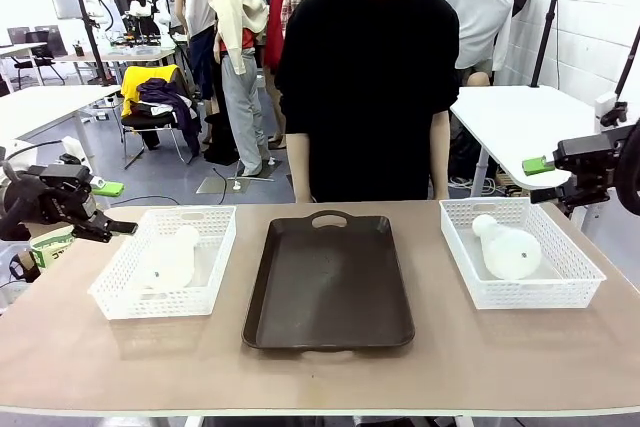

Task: Prepare the laboratory tools.
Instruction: Pick up the Big flask that the person points to.

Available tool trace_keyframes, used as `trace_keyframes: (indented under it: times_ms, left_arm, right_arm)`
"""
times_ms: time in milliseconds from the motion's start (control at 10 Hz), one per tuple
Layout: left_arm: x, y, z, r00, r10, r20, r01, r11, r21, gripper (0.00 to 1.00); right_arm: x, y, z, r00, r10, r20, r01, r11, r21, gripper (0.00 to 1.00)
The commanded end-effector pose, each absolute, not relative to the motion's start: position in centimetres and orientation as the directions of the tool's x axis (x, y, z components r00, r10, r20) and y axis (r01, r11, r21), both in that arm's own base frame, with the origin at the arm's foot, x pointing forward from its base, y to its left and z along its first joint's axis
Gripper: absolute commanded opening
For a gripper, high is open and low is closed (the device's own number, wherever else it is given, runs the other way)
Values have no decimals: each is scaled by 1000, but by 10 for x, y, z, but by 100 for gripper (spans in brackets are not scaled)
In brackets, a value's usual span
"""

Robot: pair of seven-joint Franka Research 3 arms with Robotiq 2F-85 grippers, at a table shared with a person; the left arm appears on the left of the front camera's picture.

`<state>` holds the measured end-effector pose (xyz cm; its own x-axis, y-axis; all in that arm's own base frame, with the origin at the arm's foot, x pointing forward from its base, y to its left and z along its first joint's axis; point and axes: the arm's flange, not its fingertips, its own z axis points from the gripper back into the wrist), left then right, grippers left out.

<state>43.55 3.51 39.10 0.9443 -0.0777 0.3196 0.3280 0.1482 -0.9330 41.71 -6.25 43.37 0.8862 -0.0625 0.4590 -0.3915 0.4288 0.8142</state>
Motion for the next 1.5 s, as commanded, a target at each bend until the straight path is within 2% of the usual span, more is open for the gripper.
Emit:
trace_keyframes:
  times_ms: [0, 100, 300, 1400]
  left_arm:
    - [435, 43, 391, 937, -81, 339, 347, 139, -927, 100]
    - [436, 42, 389, 940, -74, 334, 342, 143, -929, 100]
    - [438, 39, 389, 942, -73, 328, 336, 141, -931, 100]
    - [436, 39, 389, 946, -70, 316, 323, 150, -934, 100]
  right_arm:
    - [445, -78, 437, 953, 11, 304, -276, 448, 850, 100]
    - [454, -79, 439, 971, 57, 234, -232, 480, 846, 100]
    - [461, -78, 439, 977, 105, 184, -212, 503, 838, 100]
    - [460, -76, 431, 976, 86, 200, -216, 498, 840, 100]
